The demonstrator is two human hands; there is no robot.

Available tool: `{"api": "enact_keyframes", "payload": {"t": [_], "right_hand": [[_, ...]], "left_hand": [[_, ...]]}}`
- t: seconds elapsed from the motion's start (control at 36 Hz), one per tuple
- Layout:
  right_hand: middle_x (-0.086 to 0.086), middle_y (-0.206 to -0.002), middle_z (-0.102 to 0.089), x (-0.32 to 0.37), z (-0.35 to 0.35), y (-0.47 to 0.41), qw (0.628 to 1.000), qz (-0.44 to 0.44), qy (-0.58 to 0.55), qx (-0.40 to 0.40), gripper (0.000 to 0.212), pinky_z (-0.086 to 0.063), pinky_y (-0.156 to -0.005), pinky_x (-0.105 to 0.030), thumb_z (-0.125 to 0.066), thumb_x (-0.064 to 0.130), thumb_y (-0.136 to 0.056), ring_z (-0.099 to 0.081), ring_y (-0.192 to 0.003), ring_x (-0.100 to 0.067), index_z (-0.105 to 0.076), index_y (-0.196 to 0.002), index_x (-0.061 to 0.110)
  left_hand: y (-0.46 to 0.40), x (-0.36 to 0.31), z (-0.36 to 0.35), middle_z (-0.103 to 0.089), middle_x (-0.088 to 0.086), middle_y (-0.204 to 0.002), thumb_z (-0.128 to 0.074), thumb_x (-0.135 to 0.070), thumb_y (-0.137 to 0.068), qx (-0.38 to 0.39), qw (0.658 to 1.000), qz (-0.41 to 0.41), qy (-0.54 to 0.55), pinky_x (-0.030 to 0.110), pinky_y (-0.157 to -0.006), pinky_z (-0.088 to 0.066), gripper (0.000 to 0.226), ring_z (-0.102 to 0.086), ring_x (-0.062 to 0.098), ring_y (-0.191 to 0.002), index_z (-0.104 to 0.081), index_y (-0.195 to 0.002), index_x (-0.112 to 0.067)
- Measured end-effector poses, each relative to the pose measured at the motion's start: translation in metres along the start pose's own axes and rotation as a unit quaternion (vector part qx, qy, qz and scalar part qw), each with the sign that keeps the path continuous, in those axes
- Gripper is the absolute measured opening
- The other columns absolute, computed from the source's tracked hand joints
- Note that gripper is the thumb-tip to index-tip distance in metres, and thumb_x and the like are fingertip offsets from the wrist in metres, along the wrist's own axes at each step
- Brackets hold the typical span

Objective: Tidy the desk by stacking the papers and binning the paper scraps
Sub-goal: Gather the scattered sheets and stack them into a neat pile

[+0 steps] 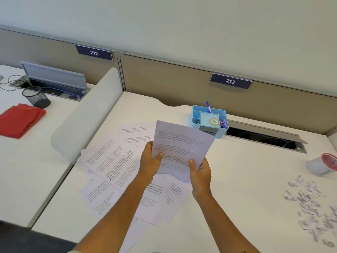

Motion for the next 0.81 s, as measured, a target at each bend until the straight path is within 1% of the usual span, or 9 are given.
{"api": "enact_keyframes", "payload": {"t": [0.11,0.22,0.31,0.39,0.44,0.56,0.58,0.69,0.81], "right_hand": [[0.005,-0.120,-0.071,0.002,-0.003,-0.001,1.000,-0.002,0.013,0.001,0.028,-0.065,-0.092,-0.046,-0.063,0.029,-0.105,-0.071,-0.112,-0.021,-0.058,-0.131,0.036],[0.005,-0.120,-0.070,-0.002,-0.004,0.000,1.000,-0.005,0.030,0.003,0.026,-0.065,-0.092,-0.046,-0.062,0.029,-0.106,-0.071,-0.111,-0.020,-0.058,-0.131,0.036],[0.004,-0.118,-0.070,0.005,-0.006,-0.001,0.999,0.006,0.038,0.003,0.017,-0.065,-0.086,-0.038,-0.060,0.027,-0.107,-0.070,-0.109,-0.017,-0.059,-0.123,0.034],[0.005,-0.114,-0.070,0.017,-0.010,-0.001,0.999,0.021,0.046,-0.002,0.012,-0.059,-0.076,-0.027,-0.060,0.025,-0.107,-0.069,-0.104,-0.015,-0.060,-0.119,0.029],[0.006,-0.112,-0.070,0.022,-0.014,-0.003,0.998,0.030,0.059,-0.002,0.010,-0.055,-0.074,-0.025,-0.060,0.024,-0.107,-0.069,-0.102,-0.015,-0.061,-0.117,0.026],[0.008,-0.110,-0.071,0.023,-0.025,-0.009,0.996,0.031,0.087,0.006,0.012,-0.055,-0.076,-0.027,-0.062,0.022,-0.105,-0.069,-0.101,-0.014,-0.064,-0.117,0.023],[0.009,-0.109,-0.071,0.023,-0.029,-0.009,0.995,0.030,0.092,0.009,0.012,-0.056,-0.076,-0.027,-0.062,0.020,-0.105,-0.069,-0.100,-0.014,-0.064,-0.117,0.022],[0.008,-0.110,-0.071,0.014,-0.050,-0.013,0.993,0.016,0.109,0.032,0.019,-0.057,-0.081,-0.028,-0.062,0.015,-0.104,-0.069,-0.100,-0.012,-0.066,-0.121,0.022],[0.003,-0.116,-0.073,0.001,-0.079,-0.016,0.988,-0.001,0.143,0.062,0.021,-0.058,-0.098,-0.042,-0.064,0.014,-0.101,-0.070,-0.108,-0.021,-0.069,-0.120,0.021]], "left_hand": [[0.001,-0.003,-0.001,-0.064,-0.008,-0.122,-0.065,-0.010,-0.103,0.001,1.000,-0.004,-0.008,0.016,-0.069,-0.054,0.041,-0.064,0.012,-0.105,-0.050,-0.133,-0.033],[0.003,0.005,-0.001,-0.061,-0.008,-0.124,-0.063,-0.009,-0.104,0.004,1.000,0.007,-0.019,0.015,-0.066,-0.051,0.044,-0.061,0.013,-0.105,-0.047,-0.135,-0.035],[0.003,0.006,0.001,-0.063,-0.008,-0.123,-0.061,-0.008,-0.105,0.007,1.000,0.009,-0.018,0.016,-0.068,-0.051,0.043,-0.063,0.013,-0.108,-0.047,-0.136,-0.035],[0.002,0.005,0.006,-0.064,-0.006,-0.125,-0.061,-0.009,-0.105,0.007,1.000,0.008,-0.025,0.019,-0.069,-0.052,0.040,-0.064,0.012,-0.109,-0.048,-0.137,-0.030],[0.001,0.005,0.012,-0.063,-0.006,-0.126,-0.063,-0.009,-0.104,0.006,1.000,0.007,-0.018,0.019,-0.072,-0.052,0.041,-0.063,0.011,-0.109,-0.049,-0.137,-0.028],[-0.002,0.016,0.031,-0.066,-0.006,-0.131,-0.067,-0.012,-0.103,-0.004,1.000,0.024,0.007,0.029,-0.089,-0.057,0.043,-0.065,0.017,-0.117,-0.050,-0.140,-0.026],[-0.003,0.021,0.038,-0.067,-0.005,-0.131,-0.067,-0.014,-0.103,-0.010,0.999,0.030,0.011,0.031,-0.091,-0.058,0.043,-0.066,0.018,-0.117,-0.051,-0.140,-0.027],[-0.004,0.038,0.069,-0.071,-0.002,-0.122,-0.071,-0.015,-0.101,-0.038,0.998,0.053,0.024,0.032,-0.084,-0.061,0.043,-0.071,0.018,-0.106,-0.054,-0.139,-0.027],[-0.004,0.057,0.101,-0.071,-0.003,-0.113,-0.072,-0.015,-0.100,-0.063,0.994,0.087,0.036,0.026,-0.075,-0.055,0.037,-0.070,0.017,-0.106,-0.058,-0.132,-0.025]]}}
Point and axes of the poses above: each hand's wrist, its own y-axis away from the middle knuckle, its own z-axis out of the back of the hand, x = y × z, the point moved 10 cm from there along -y, towards the middle knuckle
